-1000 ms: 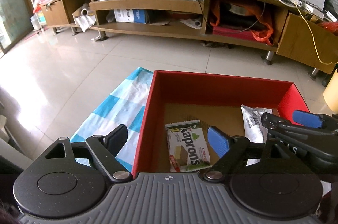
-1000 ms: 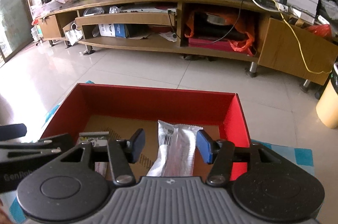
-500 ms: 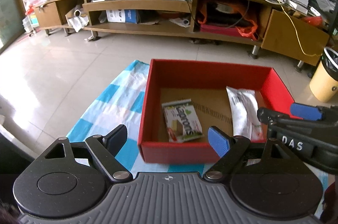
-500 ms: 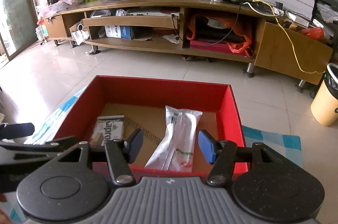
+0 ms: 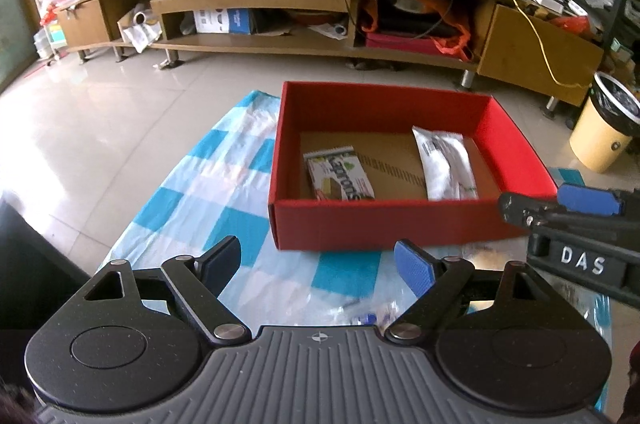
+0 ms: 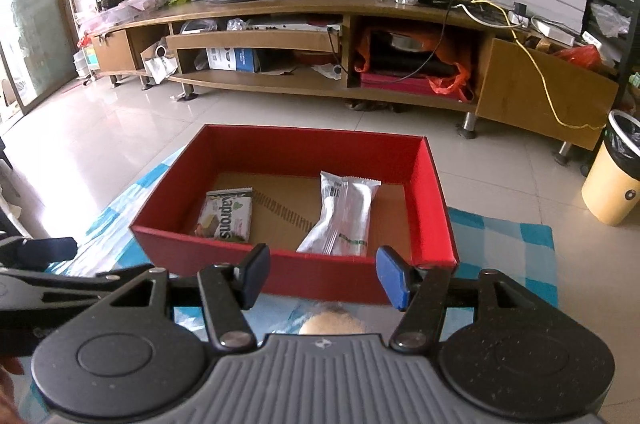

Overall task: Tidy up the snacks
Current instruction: 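Move both grippers back over the snacks on the cloth, then grasp the milk cake loaf with the left gripper while the right grasps the red spicy-strip packet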

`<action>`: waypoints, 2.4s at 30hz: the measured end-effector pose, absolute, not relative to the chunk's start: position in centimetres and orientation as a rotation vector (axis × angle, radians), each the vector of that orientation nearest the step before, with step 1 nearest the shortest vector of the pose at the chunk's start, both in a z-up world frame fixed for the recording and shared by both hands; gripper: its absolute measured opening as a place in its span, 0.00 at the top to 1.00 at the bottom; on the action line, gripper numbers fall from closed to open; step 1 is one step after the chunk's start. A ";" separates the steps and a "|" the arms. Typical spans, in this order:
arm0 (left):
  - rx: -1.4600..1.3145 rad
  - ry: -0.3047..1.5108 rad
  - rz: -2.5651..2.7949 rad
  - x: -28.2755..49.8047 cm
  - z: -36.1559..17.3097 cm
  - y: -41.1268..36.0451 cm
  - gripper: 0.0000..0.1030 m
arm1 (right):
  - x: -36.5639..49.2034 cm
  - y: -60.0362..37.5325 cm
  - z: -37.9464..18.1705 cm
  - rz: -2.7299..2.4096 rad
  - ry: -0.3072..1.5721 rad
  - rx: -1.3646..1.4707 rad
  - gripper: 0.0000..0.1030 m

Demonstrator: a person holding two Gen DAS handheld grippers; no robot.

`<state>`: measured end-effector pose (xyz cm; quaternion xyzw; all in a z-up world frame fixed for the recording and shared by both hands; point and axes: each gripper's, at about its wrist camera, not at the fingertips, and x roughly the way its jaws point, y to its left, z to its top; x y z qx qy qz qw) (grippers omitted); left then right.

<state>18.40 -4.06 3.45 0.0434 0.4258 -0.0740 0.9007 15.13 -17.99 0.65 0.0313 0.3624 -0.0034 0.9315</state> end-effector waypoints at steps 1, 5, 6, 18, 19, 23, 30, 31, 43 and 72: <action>0.097 0.883 -0.159 18.0 3.4 -4.0 0.14 | 14.7 -18.0 0.7 -0.008 0.739 0.065 0.43; 0.120 0.886 -0.177 16.4 3.0 -3.5 0.14 | 13.0 -17.6 0.7 -0.007 0.739 0.045 0.43; 0.122 0.888 -0.179 16.1 2.9 -3.3 0.14 | 12.6 -17.5 0.6 -0.007 0.740 0.039 0.43; 0.129 0.930 -0.215 12.9 2.0 -0.3 0.14 | 7.8 -16.0 -0.1 0.016 0.761 0.034 0.39; 0.130 0.934 -0.216 12.7 1.9 -0.1 0.14 | 7.4 -15.8 -0.1 0.019 0.763 0.032 0.37; 0.127 0.960 -0.237 11.9 1.3 0.6 0.12 | 5.8 -15.6 -0.3 0.028 0.767 0.039 0.37; 0.216 0.996 -0.282 10.6 -0.7 -0.4 0.11 | 2.1 -16.7 0.0 0.007 0.763 0.108 0.37; 0.225 1.001 -0.280 10.6 -0.9 -0.6 0.11 | 1.5 -17.0 -0.1 -0.002 0.770 0.118 0.36; 0.214 1.099 -0.260 11.0 -2.9 -0.9 0.29 | -1.1 -18.1 -5.3 -0.114 0.964 0.131 0.36; 0.120 1.177 -0.288 11.2 -2.7 1.0 0.37 | -0.3 -17.2 -6.3 0.014 0.971 0.205 0.53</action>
